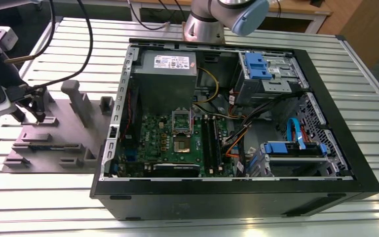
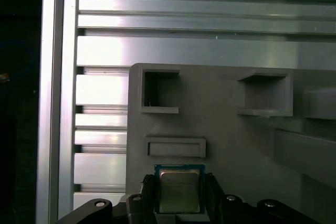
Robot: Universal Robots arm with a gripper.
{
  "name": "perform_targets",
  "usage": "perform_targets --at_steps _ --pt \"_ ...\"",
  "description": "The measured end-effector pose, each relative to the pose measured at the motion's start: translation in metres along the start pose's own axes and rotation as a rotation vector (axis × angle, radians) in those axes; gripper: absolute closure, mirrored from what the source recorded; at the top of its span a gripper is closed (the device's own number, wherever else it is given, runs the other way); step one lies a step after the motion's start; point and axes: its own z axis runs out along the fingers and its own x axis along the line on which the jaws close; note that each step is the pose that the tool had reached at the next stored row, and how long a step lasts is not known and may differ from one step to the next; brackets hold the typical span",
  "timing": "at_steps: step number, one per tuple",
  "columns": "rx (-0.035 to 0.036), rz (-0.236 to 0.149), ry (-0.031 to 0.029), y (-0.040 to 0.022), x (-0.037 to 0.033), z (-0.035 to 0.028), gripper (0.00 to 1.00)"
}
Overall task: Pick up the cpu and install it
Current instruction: 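Pick up the cpu and move it towards the insertion slot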
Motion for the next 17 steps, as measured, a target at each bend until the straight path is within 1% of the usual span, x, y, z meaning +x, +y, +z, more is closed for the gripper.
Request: perform_targets --at_steps 3,7,17 --pt "0.0000 0.000 0.0000 0.0000 0.0000 -0.0001 0.53" --pt "0.0000 0.000 0.0000 0.0001 0.0000 -0.0026 0.53" --pt "0.0000 0.000 0.0000 0.0004 -0.0002 -0.0125 0.53"
